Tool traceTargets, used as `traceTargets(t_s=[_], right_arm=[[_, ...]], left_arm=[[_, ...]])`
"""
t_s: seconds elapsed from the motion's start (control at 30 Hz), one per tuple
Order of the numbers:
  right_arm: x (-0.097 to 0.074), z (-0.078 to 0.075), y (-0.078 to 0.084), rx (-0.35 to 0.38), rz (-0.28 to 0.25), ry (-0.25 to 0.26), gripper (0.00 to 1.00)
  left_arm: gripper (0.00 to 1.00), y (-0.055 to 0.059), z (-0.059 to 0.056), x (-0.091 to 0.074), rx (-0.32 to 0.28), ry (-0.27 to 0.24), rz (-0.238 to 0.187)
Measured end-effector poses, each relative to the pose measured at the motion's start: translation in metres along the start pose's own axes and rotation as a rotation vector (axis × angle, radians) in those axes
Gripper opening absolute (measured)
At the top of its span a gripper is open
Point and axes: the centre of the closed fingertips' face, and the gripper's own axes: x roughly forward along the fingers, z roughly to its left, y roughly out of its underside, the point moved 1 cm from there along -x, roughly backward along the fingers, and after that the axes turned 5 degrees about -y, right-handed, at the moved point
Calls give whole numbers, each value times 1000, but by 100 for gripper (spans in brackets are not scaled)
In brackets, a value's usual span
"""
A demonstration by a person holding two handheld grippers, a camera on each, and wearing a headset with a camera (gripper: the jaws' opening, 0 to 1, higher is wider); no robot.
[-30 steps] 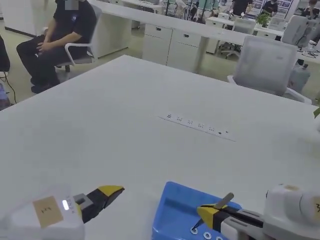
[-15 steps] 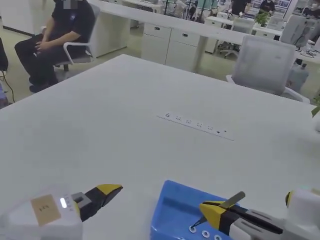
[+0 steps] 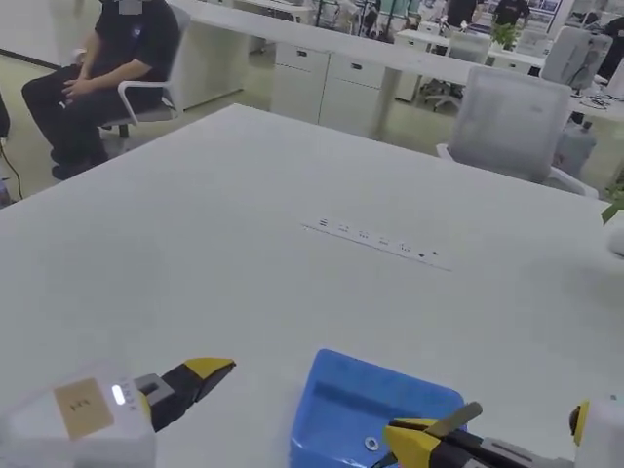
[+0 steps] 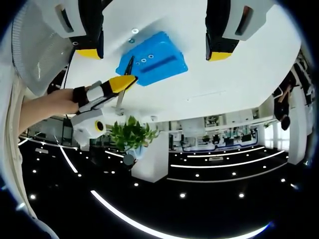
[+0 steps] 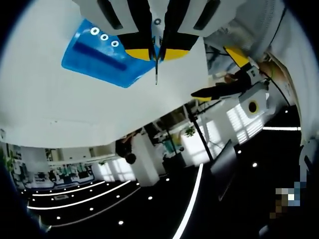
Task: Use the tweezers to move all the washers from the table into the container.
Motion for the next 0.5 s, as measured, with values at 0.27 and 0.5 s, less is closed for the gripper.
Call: traceTargets(t_s=[0.27, 0.5], right_arm=[[7, 3, 28, -127, 140, 12, 4], [12, 0, 40, -157, 180, 29, 4]], left_arm=[[85, 1, -1, 0, 6, 2, 4], [85, 0, 1, 0, 7, -3, 4]])
